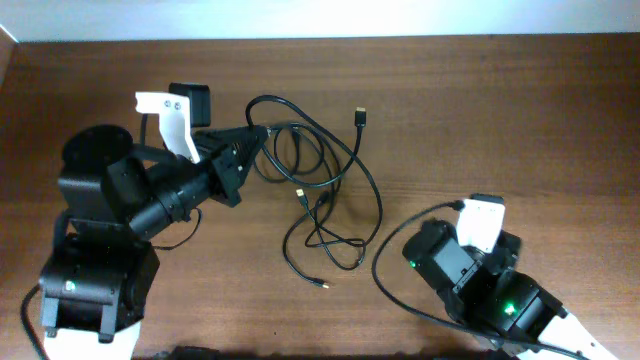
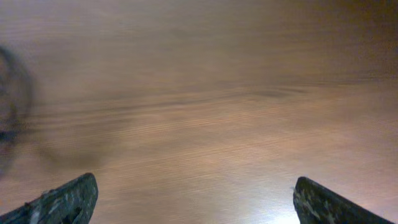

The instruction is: Untangle cables

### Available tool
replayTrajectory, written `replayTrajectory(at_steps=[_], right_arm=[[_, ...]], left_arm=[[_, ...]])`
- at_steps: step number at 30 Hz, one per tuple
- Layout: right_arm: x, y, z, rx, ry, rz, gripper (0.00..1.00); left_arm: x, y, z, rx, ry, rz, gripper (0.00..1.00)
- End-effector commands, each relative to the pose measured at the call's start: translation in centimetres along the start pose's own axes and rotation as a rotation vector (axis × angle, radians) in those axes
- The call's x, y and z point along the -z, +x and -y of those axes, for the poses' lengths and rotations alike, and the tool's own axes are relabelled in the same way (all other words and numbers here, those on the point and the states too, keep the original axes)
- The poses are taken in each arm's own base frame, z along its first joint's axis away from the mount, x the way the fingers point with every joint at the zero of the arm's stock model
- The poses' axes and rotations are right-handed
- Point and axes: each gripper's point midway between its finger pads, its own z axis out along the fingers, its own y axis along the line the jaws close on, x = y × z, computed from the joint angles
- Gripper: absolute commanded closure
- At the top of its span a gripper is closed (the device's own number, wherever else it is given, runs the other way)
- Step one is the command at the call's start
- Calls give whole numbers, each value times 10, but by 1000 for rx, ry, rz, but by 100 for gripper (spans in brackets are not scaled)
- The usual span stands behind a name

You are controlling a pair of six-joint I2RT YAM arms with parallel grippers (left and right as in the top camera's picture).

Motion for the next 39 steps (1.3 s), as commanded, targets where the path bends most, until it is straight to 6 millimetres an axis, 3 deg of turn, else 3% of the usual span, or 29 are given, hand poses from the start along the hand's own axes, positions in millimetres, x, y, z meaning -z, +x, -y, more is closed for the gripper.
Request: replayTrajectory(at_steps=[1, 3, 8, 11, 12, 17, 18, 20, 22, 25, 27, 29, 31, 32, 33, 35, 36, 38, 39], right_arm=[[14, -10, -59, 74, -312, -12, 1], [39, -18, -110, 132, -606, 1, 1], [59, -12, -134, 180, -780, -26, 1], [102, -9, -166, 268, -1073, -19, 1], [109, -12, -171, 275, -1121, 1, 1], [106, -11, -173, 277, -1111, -5, 1], [95, -16, -170, 266, -1046, 15, 1], [54, -30, -156, 235, -805, 76, 1], [0, -44, -138, 218, -487, 143, 1], [-47, -24, -131, 288, -283, 97, 1], [-61, -12, -114, 322, -162, 59, 0], [-65, -13, -65, 400, 72, 62, 0], [-69, -9, -2, 473, 312, -18, 0], [-68, -1, 48, 365, 471, -95, 0], [-68, 5, 75, 248, 545, -139, 0], [-76, 19, 92, 99, 541, -237, 0], [-80, 23, 91, 50, 514, -264, 0], [-86, 25, 73, -24, 398, -282, 1], [-87, 24, 54, -16, 271, -302, 1]], left_arm=[[-8, 0, -8, 46, -14, -13, 100], [-10, -1, -13, 49, -34, -11, 100], [-9, -7, -30, 48, -132, 25, 100], [-10, -9, -45, 55, -210, 40, 100], [-13, -6, -42, 60, -184, 24, 100], [-15, -3, -38, 64, -152, 5, 100], [-17, 2, -22, 65, -57, -28, 100], [-15, 10, 10, 82, 121, -87, 100], [-13, 14, 21, 118, 183, -116, 100], [-14, 13, 19, 116, 172, -111, 100], [-15, 10, 10, 108, 124, -90, 100], [-16, 8, 5, 107, 96, -78, 100], [-16, 6, 1, 106, 69, -66, 100], [-16, 6, 1, 106, 68, -66, 100], [-16, 6, 1, 105, 69, -64, 100], [-17, 6, 1, 105, 69, -64, 100], [-17, 5, 1, 103, 71, -62, 100], [-17, 3, 2, 97, 73, -54, 100], [-17, 1, -6, 97, 31, -38, 100]])
